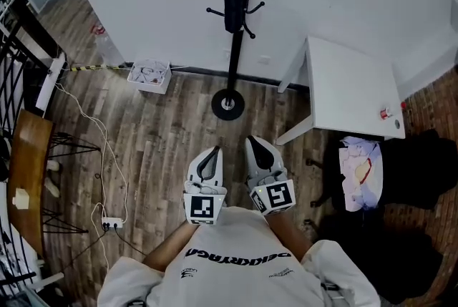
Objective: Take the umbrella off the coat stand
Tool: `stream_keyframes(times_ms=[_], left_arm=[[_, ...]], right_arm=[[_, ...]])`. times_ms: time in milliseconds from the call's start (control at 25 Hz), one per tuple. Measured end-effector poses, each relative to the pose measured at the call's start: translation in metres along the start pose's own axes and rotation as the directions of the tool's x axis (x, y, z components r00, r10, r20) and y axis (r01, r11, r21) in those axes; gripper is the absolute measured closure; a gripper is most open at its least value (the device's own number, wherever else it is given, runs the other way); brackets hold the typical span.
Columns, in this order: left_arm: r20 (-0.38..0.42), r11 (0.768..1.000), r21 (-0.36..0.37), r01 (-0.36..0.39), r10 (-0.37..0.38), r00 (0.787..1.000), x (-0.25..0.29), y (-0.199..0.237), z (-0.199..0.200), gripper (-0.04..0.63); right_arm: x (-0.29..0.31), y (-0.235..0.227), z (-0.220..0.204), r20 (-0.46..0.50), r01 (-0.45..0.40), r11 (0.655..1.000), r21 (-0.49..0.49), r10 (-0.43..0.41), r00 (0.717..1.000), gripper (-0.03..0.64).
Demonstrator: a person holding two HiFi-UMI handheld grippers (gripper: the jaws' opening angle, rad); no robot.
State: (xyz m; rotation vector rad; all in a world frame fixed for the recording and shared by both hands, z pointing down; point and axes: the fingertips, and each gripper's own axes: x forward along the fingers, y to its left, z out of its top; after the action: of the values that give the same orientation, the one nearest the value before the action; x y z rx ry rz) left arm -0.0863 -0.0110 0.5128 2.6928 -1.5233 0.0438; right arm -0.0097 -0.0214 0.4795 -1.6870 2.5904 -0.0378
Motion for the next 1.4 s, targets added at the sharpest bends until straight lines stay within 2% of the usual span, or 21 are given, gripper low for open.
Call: stream_keyframes(times_ms=[160,400,560,720,960,1200,1400], left_arm=[[-0.009,1.000,-0.026,0.010,-0.010,1.000,0.025,0.023,0.000,0.598],[-0.014,0.996,-0.072,0.056,-0.057,0.998,0.054,0.032,0.001,0.598],[-0.025,0.995,-0.086,0.056,-0.058,0.998,0.072,0.038,0.002,0.598],[-0.014,0.996,-0.065,0.053,-0.054,0.998,0.098,0.044,0.010,0.598],[-0.011,0.996,-0.075,0.045,-0.046,0.999,0.141,0.048,0.018,0.598],[-0.016,0.995,-0.103,0.018,-0.020,1.000,0.190,0.056,0.026,0.598],[-0.055,0.990,-0.137,0.020,-0.028,0.998,0.231,0.060,0.030,0.597]], right_arm=[[0.027,-0.007,0.008,0.004,0.036,0.999,-0.026,-0.036,0.999,0.620],[0.051,-0.023,0.014,0.008,0.070,0.997,-0.036,-0.070,0.998,0.620],[0.064,-0.035,0.014,0.014,0.086,0.996,-0.033,-0.085,0.996,0.620],[0.079,-0.051,0.017,0.020,0.088,0.996,-0.034,-0.087,0.996,0.620],[0.108,-0.080,0.013,0.026,0.073,0.997,-0.023,-0.072,0.997,0.620],[0.132,-0.115,0.011,0.031,0.064,0.998,-0.011,-0.064,0.997,0.620],[0.145,-0.140,0.016,0.032,0.071,0.997,-0.009,-0.070,0.997,0.620]])
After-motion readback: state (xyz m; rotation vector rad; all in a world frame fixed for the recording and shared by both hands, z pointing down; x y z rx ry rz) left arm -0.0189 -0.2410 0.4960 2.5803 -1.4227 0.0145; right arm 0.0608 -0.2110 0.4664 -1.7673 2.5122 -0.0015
